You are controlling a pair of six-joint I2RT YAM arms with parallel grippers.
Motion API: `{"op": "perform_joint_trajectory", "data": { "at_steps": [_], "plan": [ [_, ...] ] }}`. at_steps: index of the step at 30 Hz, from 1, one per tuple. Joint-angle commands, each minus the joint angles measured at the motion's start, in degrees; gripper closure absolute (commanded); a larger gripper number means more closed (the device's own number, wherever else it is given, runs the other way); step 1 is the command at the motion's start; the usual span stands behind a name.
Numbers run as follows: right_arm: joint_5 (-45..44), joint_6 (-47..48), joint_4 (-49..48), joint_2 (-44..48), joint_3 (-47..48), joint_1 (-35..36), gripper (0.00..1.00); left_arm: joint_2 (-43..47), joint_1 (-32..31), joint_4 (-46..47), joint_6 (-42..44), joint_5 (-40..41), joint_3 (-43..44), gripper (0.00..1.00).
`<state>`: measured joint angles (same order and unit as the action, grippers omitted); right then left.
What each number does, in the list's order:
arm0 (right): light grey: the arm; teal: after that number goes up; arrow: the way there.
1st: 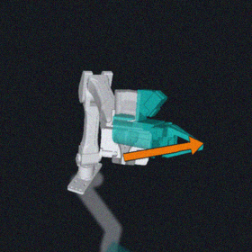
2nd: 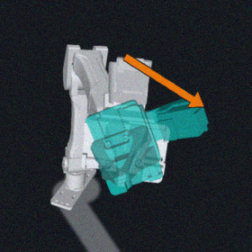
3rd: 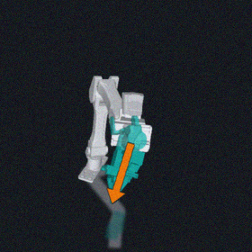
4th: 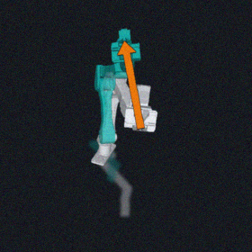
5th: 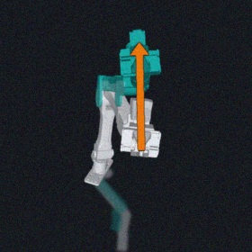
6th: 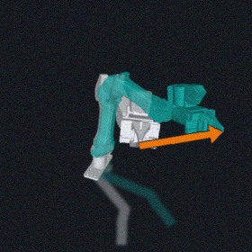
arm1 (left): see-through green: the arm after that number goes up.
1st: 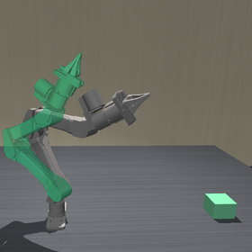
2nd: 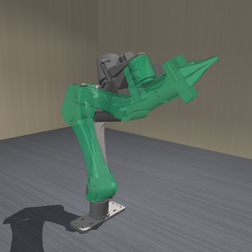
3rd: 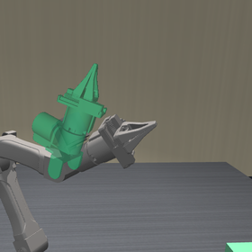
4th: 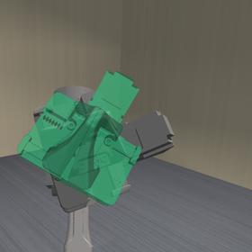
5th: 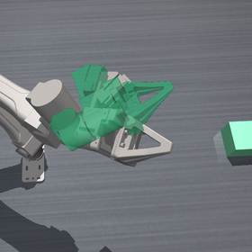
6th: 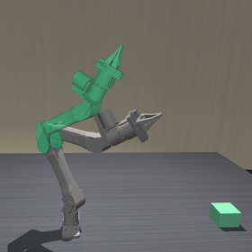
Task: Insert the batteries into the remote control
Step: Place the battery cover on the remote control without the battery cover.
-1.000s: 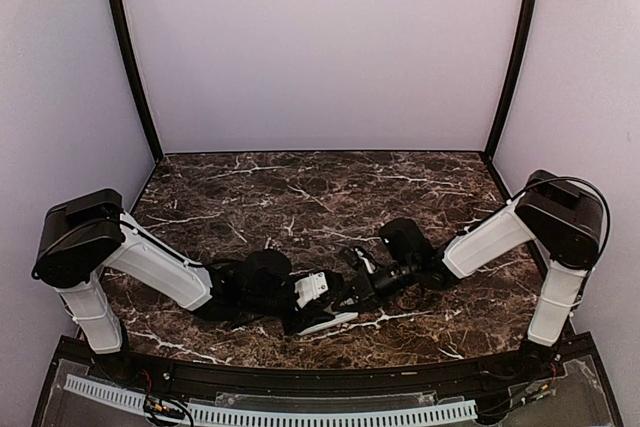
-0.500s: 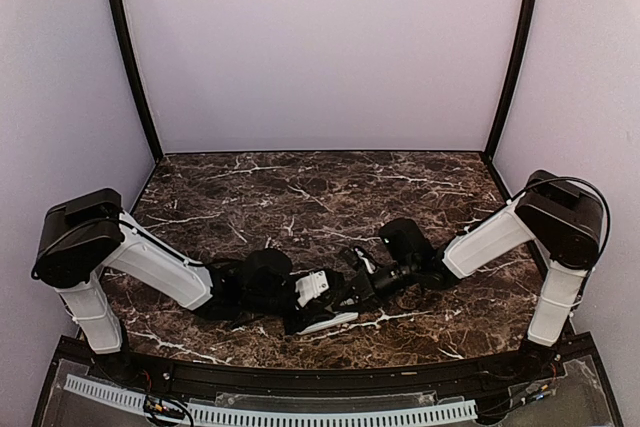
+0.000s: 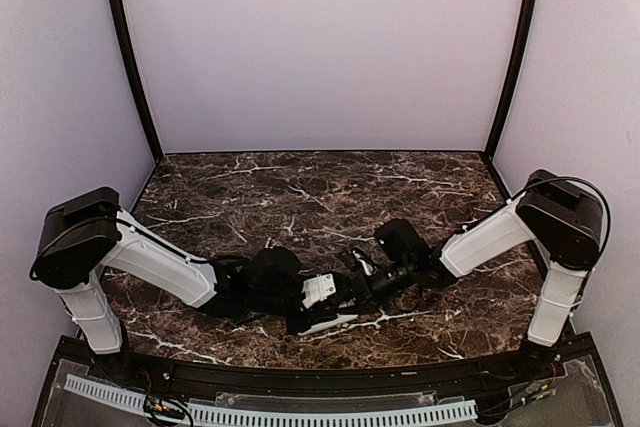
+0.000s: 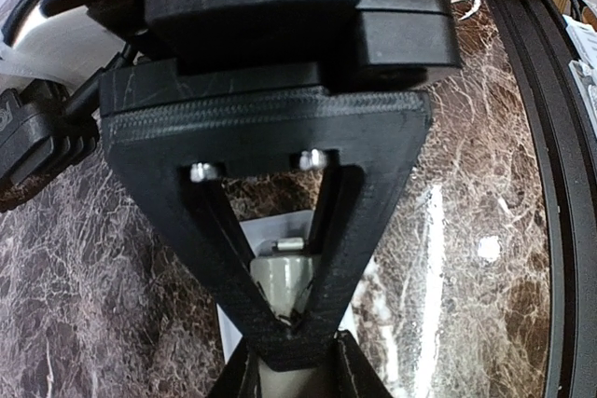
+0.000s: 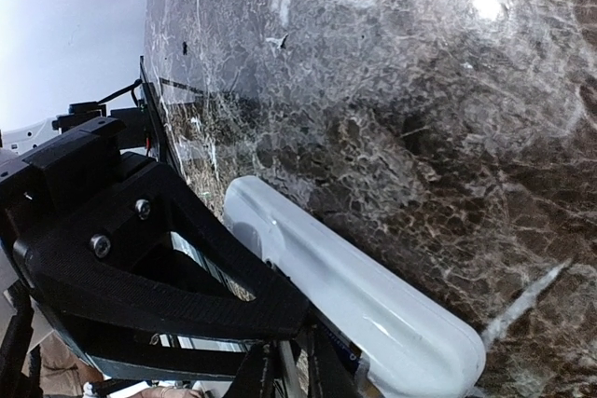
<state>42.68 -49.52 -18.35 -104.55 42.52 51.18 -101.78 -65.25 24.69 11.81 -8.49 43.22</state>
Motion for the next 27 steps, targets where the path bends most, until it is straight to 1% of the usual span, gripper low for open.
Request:
{"op": "perform_joint_trajectory", "data": {
  "at_steps": [1, 6, 13, 16, 20, 27],
  "plan": [
    [-1.71, 2.08, 4.50, 0.68, 0.87, 0.33, 0.86, 0.22, -1.02, -8.76, 0.05, 0.14, -0.62, 0.89],
    [-1.98, 3.31, 6.75, 1.59, 1.53, -0.26, 0.80, 1.16, -1.03, -10.86, -2.29, 2.27, -0.89, 0.93],
    [-3.88, 7.49, 14.72, 4.50, 4.56, -1.07, 0.76, 1.89, -1.02, -7.76, -5.10, 4.27, -3.08, 0.94],
    [-4.56, 8.39, 16.71, 5.34, 5.02, -1.12, 0.76, 1.78, -1.02, -6.83, -5.80, 4.30, -3.31, 0.94],
    [-3.03, 7.50, 15.57, 5.17, 4.79, -1.08, 0.80, 1.75, -1.02, -6.11, -6.21, 4.35, -3.48, 0.94],
    [-4.29, 7.91, 17.15, 5.92, 5.41, -1.10, 0.80, 1.76, -1.02, -5.85, -6.85, 4.36, -3.86, 0.94]
  ]
}}
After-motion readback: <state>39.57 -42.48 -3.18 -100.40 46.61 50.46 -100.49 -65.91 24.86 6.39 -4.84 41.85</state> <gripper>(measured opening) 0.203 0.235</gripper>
